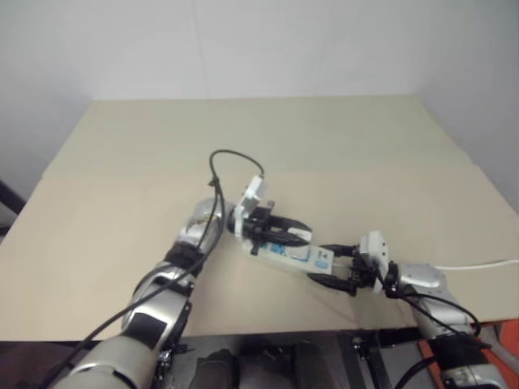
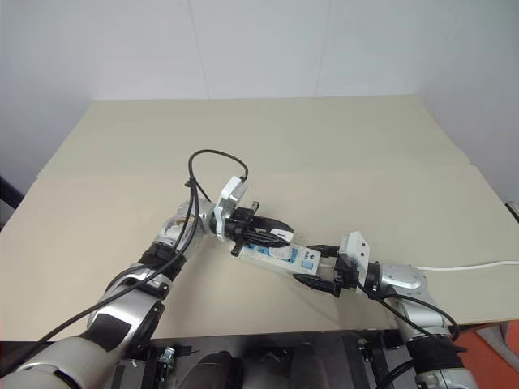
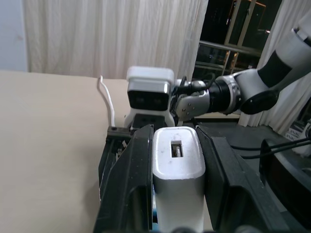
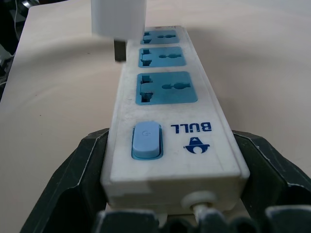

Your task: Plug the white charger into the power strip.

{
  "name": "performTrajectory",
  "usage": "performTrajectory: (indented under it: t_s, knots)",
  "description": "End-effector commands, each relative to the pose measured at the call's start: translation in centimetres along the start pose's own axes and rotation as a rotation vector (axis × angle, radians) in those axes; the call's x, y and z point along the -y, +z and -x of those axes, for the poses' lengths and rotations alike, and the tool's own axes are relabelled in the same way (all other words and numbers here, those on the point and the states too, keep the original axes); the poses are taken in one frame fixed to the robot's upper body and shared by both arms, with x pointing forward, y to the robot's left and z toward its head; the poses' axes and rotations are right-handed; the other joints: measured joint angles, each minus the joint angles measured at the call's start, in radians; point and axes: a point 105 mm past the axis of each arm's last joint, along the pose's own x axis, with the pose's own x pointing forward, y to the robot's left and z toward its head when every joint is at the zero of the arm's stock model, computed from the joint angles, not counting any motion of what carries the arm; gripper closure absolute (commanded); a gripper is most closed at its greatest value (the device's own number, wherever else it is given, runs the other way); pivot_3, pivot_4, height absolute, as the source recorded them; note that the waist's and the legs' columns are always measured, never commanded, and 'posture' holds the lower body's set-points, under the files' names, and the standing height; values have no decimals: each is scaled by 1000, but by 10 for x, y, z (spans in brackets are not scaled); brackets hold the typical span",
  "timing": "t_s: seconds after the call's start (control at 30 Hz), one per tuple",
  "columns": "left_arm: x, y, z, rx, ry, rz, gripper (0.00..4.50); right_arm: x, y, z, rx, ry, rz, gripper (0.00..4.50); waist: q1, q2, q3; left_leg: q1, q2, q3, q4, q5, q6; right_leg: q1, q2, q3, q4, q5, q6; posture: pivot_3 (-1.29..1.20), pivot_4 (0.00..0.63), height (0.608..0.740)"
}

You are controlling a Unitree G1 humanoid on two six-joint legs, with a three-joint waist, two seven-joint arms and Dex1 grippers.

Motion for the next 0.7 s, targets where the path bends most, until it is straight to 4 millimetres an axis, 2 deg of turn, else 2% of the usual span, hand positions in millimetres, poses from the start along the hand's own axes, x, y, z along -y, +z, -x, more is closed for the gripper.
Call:
performTrajectory:
  t_s: [0.03,0.7]
  knots:
    - [-3,10,-7,-23,-28,-60,3473,-15,-18,-6,-68,62,-37,1076,0,0,0,0,0,0,0,0,0,0,0,0,0,0,0,0,150,740]
    - [-11,-3,-3,-60,9,-37,3473,-16,-18,-7,-67,55,-36,1076,0,0,0,1,0,0,-1,0,0,2,0,0,-1,0,0,0,150,740]
